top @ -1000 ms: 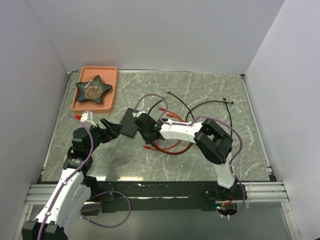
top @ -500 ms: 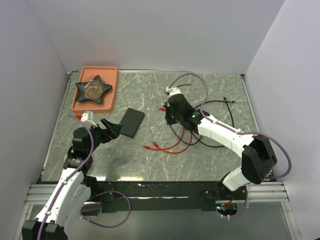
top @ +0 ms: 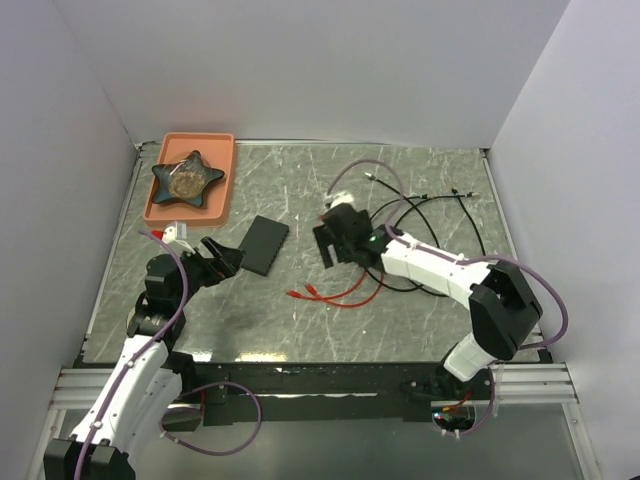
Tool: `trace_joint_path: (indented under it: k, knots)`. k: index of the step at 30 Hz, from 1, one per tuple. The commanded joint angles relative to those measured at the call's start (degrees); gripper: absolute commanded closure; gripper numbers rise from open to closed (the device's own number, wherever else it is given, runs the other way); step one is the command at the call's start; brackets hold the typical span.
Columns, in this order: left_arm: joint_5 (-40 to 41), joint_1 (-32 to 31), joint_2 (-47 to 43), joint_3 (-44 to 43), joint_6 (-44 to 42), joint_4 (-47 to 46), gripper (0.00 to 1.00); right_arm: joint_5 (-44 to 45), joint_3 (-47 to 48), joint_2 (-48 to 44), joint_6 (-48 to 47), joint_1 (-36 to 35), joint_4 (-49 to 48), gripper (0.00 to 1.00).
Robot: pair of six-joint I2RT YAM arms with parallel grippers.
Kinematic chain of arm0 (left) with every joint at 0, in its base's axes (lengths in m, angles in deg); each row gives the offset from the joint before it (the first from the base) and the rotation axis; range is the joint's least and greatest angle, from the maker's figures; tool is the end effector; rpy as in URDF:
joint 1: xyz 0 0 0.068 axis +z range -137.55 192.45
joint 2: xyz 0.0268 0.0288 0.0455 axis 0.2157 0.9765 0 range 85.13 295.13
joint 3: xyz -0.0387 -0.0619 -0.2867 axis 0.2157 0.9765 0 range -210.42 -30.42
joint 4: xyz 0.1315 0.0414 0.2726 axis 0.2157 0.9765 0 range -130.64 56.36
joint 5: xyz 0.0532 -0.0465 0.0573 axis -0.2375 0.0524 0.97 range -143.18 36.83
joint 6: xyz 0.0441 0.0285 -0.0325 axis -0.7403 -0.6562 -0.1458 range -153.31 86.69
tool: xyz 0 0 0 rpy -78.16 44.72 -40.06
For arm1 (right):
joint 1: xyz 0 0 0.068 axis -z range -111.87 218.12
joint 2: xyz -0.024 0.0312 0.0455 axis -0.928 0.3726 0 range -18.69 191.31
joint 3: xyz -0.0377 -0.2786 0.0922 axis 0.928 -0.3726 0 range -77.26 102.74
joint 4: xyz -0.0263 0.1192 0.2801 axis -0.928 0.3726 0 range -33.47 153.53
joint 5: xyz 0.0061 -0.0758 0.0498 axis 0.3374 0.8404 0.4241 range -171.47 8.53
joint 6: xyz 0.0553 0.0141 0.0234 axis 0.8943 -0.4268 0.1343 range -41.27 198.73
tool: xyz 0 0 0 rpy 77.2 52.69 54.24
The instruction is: Insert the plug into the switch port
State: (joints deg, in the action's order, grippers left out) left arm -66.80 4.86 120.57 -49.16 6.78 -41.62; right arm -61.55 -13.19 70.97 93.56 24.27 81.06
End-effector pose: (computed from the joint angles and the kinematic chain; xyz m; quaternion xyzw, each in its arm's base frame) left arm 0.1937 -0.0369 0.2217 -0.1527 0.7799 -0.3289 0.5101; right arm 0.2870 0.2537 0.2391 -0.1748 0.9111 0.0228 0.3725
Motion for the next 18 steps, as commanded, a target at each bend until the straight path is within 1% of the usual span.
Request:
trace_joint_path:
  k: [1,2,8,10,11,12,14,15,17,18]
  knots:
    - [-0.26,0.04,0.42,-0.59,-0.20,-1.22,0.04,-4.70,-1.32,0.68,-2.61,-5.09,-4.40,0.03]
    - [-0.17,0.04,0.51,-0.51,-0.19,-1.22,0.04,-8.20,-1.41,2.08,-2.61,-5.88,-4.93,0.04]
    - [-0.08,0.04,0.68,-0.59,-0.37,-1.14,0.04,-18.24,-2.20,7.53,-2.35,-5.98,-8.45,0.14]
    - [0.09,0.04,0.77,-0.51,-0.46,-1.14,0.04,-21.40,-2.11,9.03,-2.44,-6.15,-9.06,0.22]
    - [0.09,0.04,0.77,-0.42,-0.54,-1.22,0.04,-22.11,-2.02,10.60,-2.44,-6.15,-9.41,0.26]
    - [0.27,0.04,0.86,-0.24,-0.55,-1.40,0.04,-22.73,-1.59,11.40,-2.35,-6.15,-9.42,0.28]
    - [0.27,0.04,1.03,-0.24,-0.55,-1.40,0.04,-24.05,-1.32,13.07,-1.91,-6.07,-9.68,0.29]
    - [0.44,0.04,1.21,-0.42,-0.63,-1.31,0.04,-24.49,-1.41,13.51,-1.82,-6.15,-9.77,0.33]
    - [0.44,0.04,1.47,-0.59,-0.72,-1.05,0.04,-24.76,-1.23,14.30,-1.73,-6.15,-9.77,0.39]
    - [0.53,0.04,1.56,-0.59,-0.81,-0.96,0.04,-24.76,-1.14,14.57,-1.65,-6.15,-9.68,0.44]
